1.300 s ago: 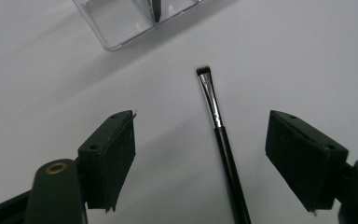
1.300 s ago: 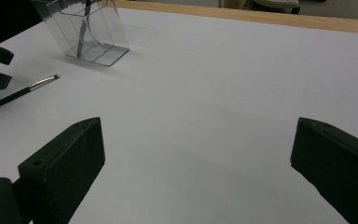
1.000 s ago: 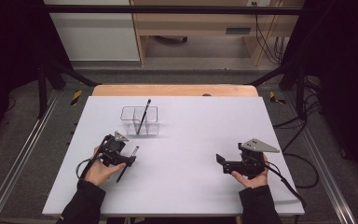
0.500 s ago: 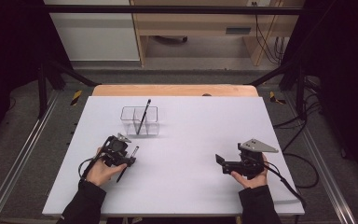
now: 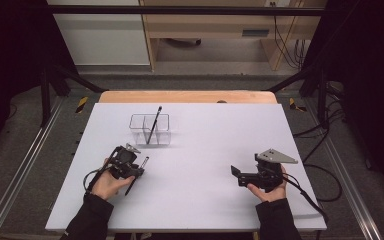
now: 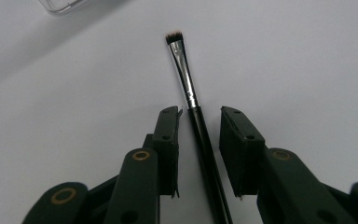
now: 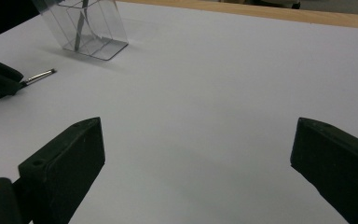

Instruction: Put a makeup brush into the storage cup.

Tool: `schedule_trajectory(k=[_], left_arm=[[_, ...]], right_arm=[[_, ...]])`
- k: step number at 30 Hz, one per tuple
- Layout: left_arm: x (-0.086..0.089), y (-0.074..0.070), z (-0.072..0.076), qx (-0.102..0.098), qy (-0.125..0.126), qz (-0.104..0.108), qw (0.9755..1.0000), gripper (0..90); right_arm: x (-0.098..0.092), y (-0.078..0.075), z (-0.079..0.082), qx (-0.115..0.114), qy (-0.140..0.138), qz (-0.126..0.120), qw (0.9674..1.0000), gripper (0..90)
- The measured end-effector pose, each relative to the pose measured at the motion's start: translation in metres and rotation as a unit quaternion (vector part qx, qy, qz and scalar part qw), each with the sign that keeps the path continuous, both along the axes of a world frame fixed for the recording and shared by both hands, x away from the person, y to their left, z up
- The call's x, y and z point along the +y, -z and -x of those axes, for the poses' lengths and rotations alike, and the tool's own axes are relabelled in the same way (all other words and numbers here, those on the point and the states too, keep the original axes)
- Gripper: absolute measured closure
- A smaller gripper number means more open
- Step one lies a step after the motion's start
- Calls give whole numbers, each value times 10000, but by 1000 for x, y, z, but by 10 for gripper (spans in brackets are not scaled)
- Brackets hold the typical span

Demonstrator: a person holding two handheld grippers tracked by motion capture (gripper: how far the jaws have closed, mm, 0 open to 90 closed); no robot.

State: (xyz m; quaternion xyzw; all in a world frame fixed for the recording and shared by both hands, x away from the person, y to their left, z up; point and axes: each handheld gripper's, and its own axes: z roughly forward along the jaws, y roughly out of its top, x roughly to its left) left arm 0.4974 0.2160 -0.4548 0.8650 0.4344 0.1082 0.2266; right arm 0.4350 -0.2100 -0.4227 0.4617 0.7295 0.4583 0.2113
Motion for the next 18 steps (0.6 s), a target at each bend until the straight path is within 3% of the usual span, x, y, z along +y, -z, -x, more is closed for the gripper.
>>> schedule_trajectory(k=[18], left_arm=[[-3,-1,1,92,91,-87,9999,793]], right_arm=[[1,0,0,7,-11,2,10000,33]])
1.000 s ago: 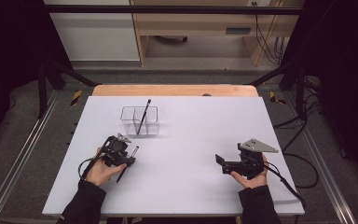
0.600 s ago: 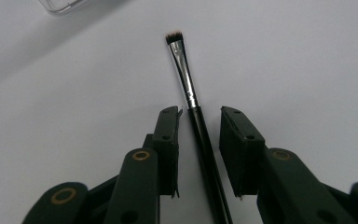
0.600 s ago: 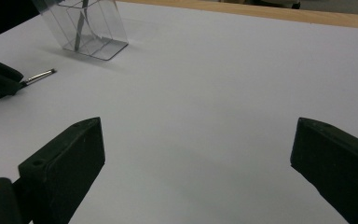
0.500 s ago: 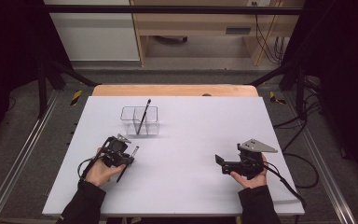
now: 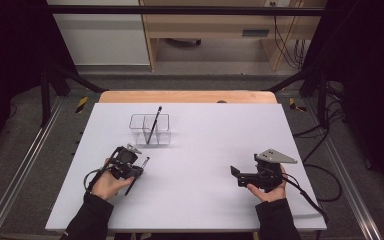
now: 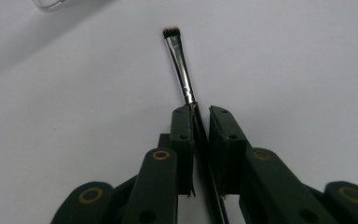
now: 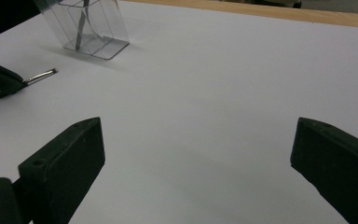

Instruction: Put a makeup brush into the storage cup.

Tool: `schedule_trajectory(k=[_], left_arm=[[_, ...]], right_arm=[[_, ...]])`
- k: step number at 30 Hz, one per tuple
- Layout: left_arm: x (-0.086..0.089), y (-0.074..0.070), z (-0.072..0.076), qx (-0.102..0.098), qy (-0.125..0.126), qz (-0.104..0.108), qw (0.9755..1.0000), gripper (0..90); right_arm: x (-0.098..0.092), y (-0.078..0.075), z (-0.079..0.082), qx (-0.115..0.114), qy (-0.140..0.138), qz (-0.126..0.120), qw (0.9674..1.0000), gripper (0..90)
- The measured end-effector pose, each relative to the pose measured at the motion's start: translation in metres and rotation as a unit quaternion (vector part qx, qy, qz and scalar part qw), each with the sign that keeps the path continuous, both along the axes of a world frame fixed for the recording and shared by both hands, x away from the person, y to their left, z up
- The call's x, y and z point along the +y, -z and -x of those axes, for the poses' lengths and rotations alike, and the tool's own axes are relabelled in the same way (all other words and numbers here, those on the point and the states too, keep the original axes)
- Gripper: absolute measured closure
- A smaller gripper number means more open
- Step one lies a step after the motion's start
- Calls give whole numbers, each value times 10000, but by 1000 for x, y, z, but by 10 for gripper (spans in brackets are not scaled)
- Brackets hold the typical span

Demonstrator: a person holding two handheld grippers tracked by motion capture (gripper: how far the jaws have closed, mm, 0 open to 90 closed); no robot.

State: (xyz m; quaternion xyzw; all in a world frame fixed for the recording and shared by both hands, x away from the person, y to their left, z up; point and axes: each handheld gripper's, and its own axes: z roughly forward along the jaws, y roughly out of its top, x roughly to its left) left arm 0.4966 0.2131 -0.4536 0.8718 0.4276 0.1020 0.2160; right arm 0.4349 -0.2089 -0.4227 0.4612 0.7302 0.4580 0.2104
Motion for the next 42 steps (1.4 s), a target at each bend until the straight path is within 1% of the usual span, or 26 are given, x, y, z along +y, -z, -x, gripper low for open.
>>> schedule_trajectory(k=[5,10,15,17,20,24,26,29,31,35,37,42], left_arm=[[0,0,0,6,75,-50,10000,825],[-1,-1,0,-8,179,-121,9998,826],[-1,-1,0,11,250,-114,9996,822],[-1,-1,0,50,297,-82,9995,774],[-1,-4,0,43,363,-82,9993,726],[-1,-12,-1,13,440,-123,9990,684],[-2,-13,-2,91,483,-188,9986,668],[-4,-14,-6,218,562,-377,9975,643],[-6,-15,-8,295,596,-452,9968,638],[-10,-15,-12,473,736,-643,9941,637],[-11,-13,-14,551,775,-671,9932,642],[-14,-8,-15,655,831,-737,9916,674]], right_arm=[[1,1,0,19,-11,17,10000,33],[0,0,0,13,-19,6,10000,34],[1,1,0,27,-16,22,10000,34],[1,1,0,29,-17,21,10000,34],[0,1,0,16,-11,12,10000,34],[-1,0,0,8,-6,-8,10000,34],[-1,-1,0,5,1,-22,10000,34],[-2,-2,1,-11,-7,-58,10000,34],[-2,-3,1,-27,-12,-59,10000,34],[-1,-3,1,-4,-16,-70,10000,34],[-1,-2,1,4,-26,-59,10000,34],[0,-2,0,10,-28,-51,10000,35]])
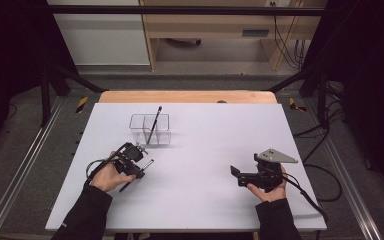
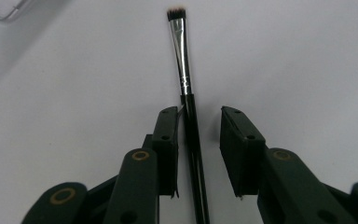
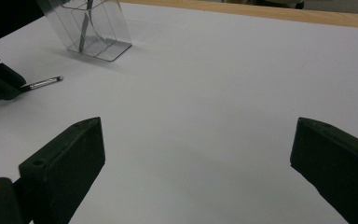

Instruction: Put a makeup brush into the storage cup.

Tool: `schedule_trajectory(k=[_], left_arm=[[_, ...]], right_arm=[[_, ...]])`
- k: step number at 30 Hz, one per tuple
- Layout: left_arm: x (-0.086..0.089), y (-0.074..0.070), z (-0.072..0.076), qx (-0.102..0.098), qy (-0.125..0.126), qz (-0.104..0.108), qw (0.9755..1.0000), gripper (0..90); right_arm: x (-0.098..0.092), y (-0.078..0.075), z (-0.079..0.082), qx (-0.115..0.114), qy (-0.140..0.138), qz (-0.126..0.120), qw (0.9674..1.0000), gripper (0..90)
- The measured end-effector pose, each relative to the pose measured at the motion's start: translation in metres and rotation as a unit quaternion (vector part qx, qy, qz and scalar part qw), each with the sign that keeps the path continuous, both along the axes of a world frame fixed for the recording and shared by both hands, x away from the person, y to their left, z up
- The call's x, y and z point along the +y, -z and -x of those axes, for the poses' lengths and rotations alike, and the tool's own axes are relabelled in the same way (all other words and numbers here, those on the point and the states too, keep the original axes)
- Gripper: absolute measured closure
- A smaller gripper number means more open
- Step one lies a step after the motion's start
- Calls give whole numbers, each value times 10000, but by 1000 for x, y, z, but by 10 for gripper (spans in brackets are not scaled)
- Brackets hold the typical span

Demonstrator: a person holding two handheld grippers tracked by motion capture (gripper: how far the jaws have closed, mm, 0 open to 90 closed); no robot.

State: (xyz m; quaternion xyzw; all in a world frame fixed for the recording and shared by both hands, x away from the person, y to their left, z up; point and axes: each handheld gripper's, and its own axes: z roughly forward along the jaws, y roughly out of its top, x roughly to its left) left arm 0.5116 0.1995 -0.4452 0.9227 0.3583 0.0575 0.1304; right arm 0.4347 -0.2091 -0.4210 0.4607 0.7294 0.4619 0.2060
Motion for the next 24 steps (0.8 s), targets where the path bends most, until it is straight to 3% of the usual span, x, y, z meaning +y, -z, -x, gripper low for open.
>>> schedule_trajectory(k=[12,19,24], left_arm=[[-2,0,1,115,-269,-13,9996,747],[-4,0,3,116,-195,-72,9997,821],[-5,0,4,74,-150,-108,9998,826]], right_arm=[[0,0,0,24,-5,-6,10000,34],[-1,-1,0,8,-9,-12,10000,35],[0,-1,0,20,-8,15,10000,34]])
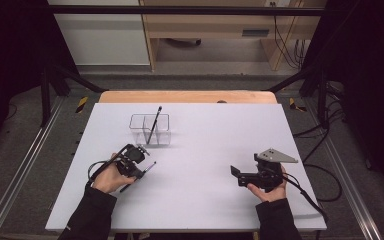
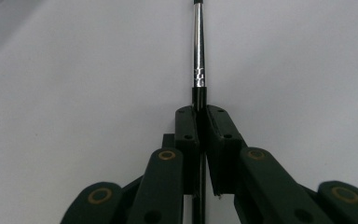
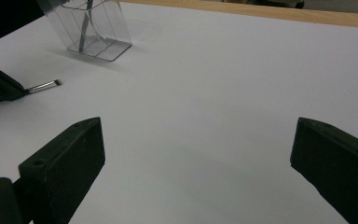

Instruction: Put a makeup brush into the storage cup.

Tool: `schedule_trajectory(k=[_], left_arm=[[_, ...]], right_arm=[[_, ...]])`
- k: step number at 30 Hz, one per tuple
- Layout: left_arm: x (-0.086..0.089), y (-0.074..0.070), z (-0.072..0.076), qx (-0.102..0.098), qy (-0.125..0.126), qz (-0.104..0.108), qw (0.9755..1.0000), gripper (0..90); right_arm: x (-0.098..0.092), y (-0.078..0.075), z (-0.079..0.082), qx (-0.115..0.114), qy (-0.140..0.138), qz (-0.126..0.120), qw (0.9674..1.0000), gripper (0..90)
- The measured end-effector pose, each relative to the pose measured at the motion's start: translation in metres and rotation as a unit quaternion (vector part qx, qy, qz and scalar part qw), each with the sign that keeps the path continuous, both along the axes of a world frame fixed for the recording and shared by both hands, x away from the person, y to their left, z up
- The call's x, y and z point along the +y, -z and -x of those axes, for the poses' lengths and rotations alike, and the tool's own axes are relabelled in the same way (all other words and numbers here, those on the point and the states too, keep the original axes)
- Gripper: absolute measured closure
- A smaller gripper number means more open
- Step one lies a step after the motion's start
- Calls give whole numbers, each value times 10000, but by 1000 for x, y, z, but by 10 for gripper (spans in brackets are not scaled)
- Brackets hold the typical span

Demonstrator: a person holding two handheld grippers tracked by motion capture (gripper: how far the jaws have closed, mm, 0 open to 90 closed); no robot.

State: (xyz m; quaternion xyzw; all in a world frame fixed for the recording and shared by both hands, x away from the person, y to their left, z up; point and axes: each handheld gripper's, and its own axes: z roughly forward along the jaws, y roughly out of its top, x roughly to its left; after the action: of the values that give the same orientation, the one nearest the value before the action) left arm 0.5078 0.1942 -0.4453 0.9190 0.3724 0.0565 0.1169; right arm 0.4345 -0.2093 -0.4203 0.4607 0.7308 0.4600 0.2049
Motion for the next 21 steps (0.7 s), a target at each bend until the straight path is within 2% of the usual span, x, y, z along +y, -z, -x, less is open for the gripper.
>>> schedule_trajectory(k=[15,21], left_arm=[[0,-2,3,-133,204,13,9997,830],[7,-18,9,-452,152,366,9982,830]], right_arm=[[0,0,0,-9,4,-6,10000,35],[0,0,0,-11,-4,1,10000,35]])
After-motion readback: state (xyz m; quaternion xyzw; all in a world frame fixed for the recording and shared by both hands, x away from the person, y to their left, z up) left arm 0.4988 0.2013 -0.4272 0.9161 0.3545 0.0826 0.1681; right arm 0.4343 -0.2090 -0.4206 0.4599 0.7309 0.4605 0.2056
